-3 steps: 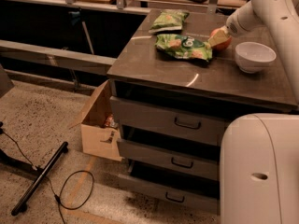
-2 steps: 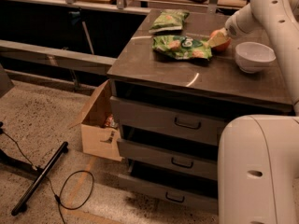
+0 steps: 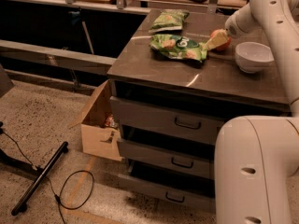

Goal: Pick apple from white bowl and place on counter

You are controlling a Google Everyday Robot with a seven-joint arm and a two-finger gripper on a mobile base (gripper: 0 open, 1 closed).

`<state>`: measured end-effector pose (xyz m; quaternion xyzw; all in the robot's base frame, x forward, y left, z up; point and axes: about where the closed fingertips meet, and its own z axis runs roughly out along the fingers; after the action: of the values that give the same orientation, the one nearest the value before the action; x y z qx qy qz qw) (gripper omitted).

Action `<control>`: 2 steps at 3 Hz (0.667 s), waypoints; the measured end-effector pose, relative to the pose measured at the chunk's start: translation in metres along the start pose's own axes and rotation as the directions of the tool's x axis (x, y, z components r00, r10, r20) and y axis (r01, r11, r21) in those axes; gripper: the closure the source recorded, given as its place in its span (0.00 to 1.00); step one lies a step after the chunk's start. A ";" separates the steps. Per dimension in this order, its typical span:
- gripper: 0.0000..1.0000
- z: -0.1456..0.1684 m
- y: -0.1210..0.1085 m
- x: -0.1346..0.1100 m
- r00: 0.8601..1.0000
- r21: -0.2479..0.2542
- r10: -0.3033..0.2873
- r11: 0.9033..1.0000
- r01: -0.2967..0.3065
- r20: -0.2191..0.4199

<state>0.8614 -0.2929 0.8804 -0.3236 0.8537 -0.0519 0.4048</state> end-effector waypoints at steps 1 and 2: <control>0.00 -0.013 -0.005 -0.004 1.000 0.006 0.004 1.000 -0.004 0.008; 0.00 -0.049 -0.018 -0.016 0.999 0.027 -0.011 1.000 0.010 0.045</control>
Offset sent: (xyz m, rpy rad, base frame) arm -0.0294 -0.0389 0.1189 -0.0029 -0.1284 0.0166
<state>0.8429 -0.3062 0.9299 -0.3238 0.8418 -0.0581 0.4280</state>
